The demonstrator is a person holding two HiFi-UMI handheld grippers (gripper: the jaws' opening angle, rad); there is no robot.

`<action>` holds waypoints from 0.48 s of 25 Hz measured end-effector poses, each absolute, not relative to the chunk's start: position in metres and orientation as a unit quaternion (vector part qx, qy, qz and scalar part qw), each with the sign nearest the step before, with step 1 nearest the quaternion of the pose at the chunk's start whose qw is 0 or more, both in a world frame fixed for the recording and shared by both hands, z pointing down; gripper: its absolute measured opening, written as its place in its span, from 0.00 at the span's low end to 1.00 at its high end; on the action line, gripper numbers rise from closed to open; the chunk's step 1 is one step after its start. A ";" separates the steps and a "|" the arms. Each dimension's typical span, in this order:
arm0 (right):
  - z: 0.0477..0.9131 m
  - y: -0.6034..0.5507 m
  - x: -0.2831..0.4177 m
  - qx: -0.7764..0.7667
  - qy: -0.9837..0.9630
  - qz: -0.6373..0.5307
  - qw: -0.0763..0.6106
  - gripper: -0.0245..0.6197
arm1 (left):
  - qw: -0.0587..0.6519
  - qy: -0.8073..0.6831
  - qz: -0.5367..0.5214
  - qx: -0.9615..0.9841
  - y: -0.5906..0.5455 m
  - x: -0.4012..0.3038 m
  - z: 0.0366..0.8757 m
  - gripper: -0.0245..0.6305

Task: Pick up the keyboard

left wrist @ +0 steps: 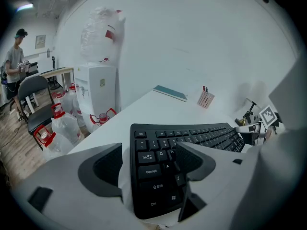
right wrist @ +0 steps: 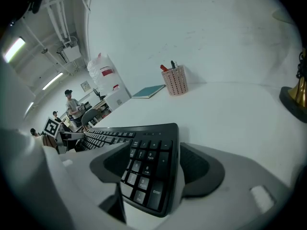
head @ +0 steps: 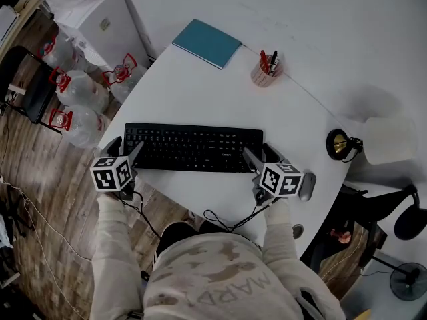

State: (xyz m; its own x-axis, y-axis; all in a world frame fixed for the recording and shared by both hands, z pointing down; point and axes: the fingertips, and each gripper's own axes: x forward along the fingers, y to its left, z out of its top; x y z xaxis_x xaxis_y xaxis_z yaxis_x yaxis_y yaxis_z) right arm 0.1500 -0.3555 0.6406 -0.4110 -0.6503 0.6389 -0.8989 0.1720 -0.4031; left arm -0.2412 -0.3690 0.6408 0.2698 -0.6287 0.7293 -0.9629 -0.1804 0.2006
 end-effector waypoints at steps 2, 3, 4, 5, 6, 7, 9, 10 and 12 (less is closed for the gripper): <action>0.645 -0.355 0.147 0.510 -0.749 0.387 0.168 0.55 | 0.339 -0.544 0.249 0.726 -0.369 -0.241 0.642 0.55; 0.647 -0.354 0.145 0.507 -0.750 0.389 0.171 0.55 | 0.345 -0.541 0.246 0.727 -0.369 -0.240 0.643 0.55; 0.649 -0.354 0.144 0.505 -0.751 0.389 0.174 0.56 | 0.351 -0.538 0.242 0.727 -0.369 -0.240 0.644 0.55; 0.650 -0.354 0.144 0.504 -0.751 0.389 0.177 0.56 | 0.357 -0.536 0.239 0.727 -0.369 -0.240 0.646 0.55; 0.650 -0.354 0.144 0.504 -0.751 0.388 0.179 0.56 | 0.362 -0.535 0.236 0.726 -0.369 -0.240 0.647 0.55; 0.650 -0.354 0.144 0.503 -0.751 0.388 0.180 0.56 | 0.366 -0.534 0.235 0.725 -0.369 -0.240 0.648 0.55; 0.649 -0.354 0.144 0.503 -0.752 0.388 0.178 0.56 | 0.368 -0.534 0.239 0.723 -0.368 -0.241 0.649 0.55; 0.648 -0.354 0.144 0.503 -0.752 0.388 0.175 0.56 | 0.368 -0.534 0.242 0.722 -0.368 -0.241 0.649 0.55; 0.648 -0.354 0.144 0.505 -0.751 0.389 0.171 0.56 | 0.368 -0.534 0.245 0.721 -0.369 -0.240 0.649 0.55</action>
